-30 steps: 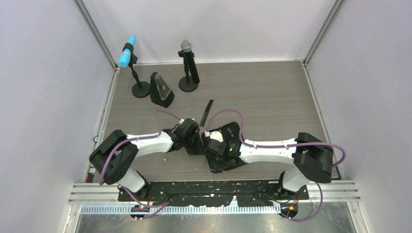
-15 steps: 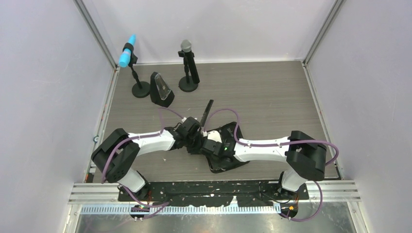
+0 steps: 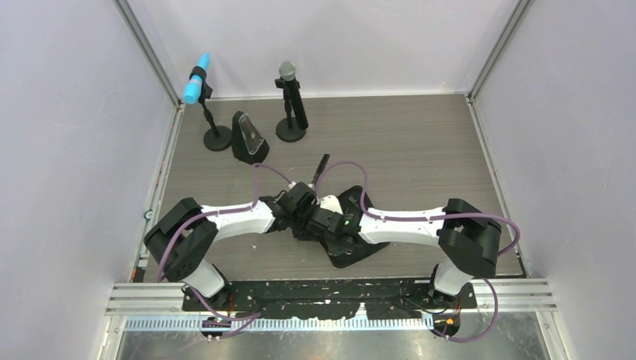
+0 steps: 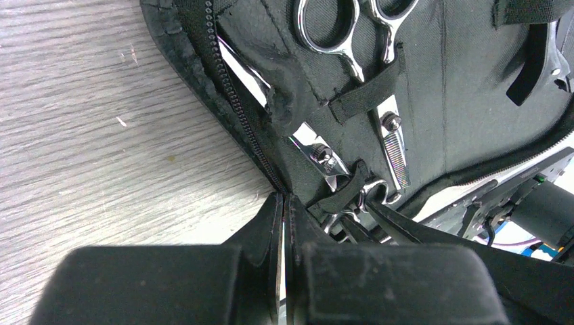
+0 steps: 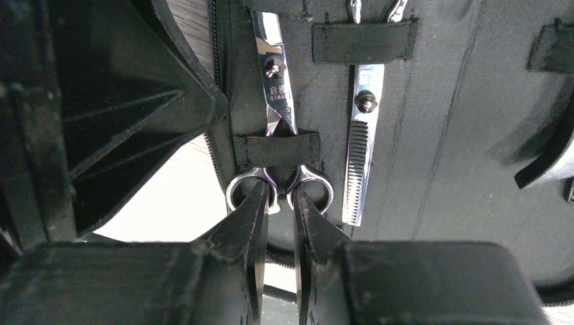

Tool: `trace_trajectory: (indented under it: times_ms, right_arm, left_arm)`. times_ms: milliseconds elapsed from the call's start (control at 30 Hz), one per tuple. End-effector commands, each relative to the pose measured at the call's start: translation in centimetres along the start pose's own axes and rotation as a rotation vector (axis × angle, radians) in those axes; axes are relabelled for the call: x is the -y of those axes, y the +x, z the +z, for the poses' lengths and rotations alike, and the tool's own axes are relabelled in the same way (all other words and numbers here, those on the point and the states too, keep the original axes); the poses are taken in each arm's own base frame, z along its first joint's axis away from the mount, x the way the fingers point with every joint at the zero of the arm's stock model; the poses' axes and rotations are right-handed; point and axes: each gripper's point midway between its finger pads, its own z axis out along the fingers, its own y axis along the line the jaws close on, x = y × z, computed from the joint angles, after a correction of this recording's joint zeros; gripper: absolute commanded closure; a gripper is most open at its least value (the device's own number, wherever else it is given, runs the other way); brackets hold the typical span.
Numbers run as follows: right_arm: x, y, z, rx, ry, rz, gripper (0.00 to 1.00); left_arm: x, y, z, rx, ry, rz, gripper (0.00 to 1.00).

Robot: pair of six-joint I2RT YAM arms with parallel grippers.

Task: Sort the hair-cutting tools
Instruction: Adjust the haircut tool in the hairdressing tool bag.

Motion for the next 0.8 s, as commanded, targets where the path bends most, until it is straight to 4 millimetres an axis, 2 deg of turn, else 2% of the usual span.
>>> trace_trajectory:
  times_ms: [0, 200, 433, 667, 767]
  right_arm:
    - [-1.4, -3.9, 0.2, 0.124, -0.033, 0.024, 0.86]
    - [0.4, -2.4, 1.1, 0.105, 0.011, -0.02, 0.85]
    - [2.9, -1.9, 0.0, 0.107, 0.069, -0.091, 0.83]
    - [2.7, -1.2, 0.6, 0.093, 0.047, -0.103, 0.82]
    - [4.0, -0.7, 0.7, 0.076, 0.095, -0.121, 0.81]
  left_arm:
    - [0.1, 2.4, -0.3, -0.092, 0.0, 0.011, 1.0]
    - [-0.3, 2.1, -1.1, -0.058, -0.016, 0.01, 1.0]
    - [-1.4, 1.8, -1.5, -0.043, -0.082, 0.029, 1.0]
    - [-1.7, 1.8, -1.5, -0.046, -0.1, 0.025, 1.0]
    - [-2.2, 1.6, -1.7, -0.04, -0.124, 0.03, 1.0]
